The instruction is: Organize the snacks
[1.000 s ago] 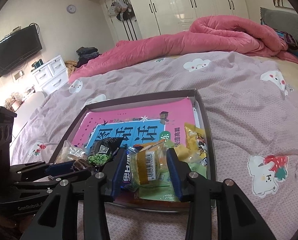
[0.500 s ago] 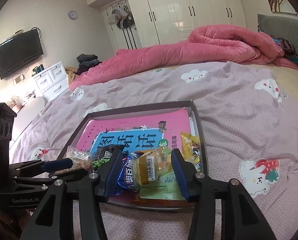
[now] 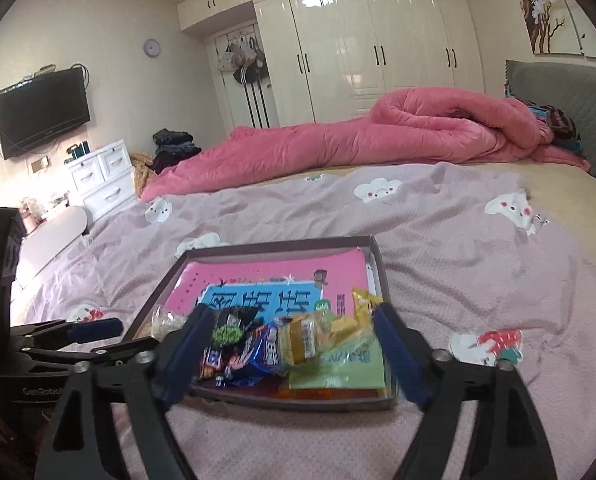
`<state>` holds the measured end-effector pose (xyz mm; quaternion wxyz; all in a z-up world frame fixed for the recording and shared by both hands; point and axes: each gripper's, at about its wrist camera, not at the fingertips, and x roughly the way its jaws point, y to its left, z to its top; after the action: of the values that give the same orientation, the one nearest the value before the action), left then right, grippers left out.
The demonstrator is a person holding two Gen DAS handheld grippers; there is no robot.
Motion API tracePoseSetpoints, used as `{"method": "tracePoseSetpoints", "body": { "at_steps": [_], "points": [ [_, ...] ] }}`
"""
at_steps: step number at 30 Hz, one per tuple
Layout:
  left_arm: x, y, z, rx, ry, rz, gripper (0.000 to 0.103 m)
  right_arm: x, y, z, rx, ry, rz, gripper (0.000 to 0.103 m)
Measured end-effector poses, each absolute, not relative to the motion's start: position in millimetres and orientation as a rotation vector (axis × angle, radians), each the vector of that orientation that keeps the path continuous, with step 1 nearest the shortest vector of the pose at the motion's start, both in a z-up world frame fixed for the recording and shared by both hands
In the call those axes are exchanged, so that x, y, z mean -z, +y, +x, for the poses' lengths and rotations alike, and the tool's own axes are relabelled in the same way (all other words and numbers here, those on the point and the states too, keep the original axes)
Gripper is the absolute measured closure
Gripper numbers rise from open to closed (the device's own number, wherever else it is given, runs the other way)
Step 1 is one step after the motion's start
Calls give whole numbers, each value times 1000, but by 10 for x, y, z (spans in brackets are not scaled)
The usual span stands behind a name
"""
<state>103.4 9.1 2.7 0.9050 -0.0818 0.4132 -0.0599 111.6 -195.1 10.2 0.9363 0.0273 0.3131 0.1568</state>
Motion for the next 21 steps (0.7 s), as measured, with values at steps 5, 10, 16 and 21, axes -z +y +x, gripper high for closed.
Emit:
{"method": "tracePoseSetpoints", "body": {
  "at_steps": [5, 10, 16, 21],
  "points": [
    [-3, 121, 823, 88, 871, -192, 26, -91, -1893, 959, -288, 682, 44, 16],
    [3, 94, 658, 75, 877, -179, 25, -9, -1953, 779, -267, 767, 106, 13],
    [82, 102, 470, 68, 912, -190, 25, 11, -1981, 566, -234, 793, 95, 13],
    [89, 77, 344, 71, 920, -173, 25, 0, -1961, 466, -239, 797, 84, 12]
  ]
}}
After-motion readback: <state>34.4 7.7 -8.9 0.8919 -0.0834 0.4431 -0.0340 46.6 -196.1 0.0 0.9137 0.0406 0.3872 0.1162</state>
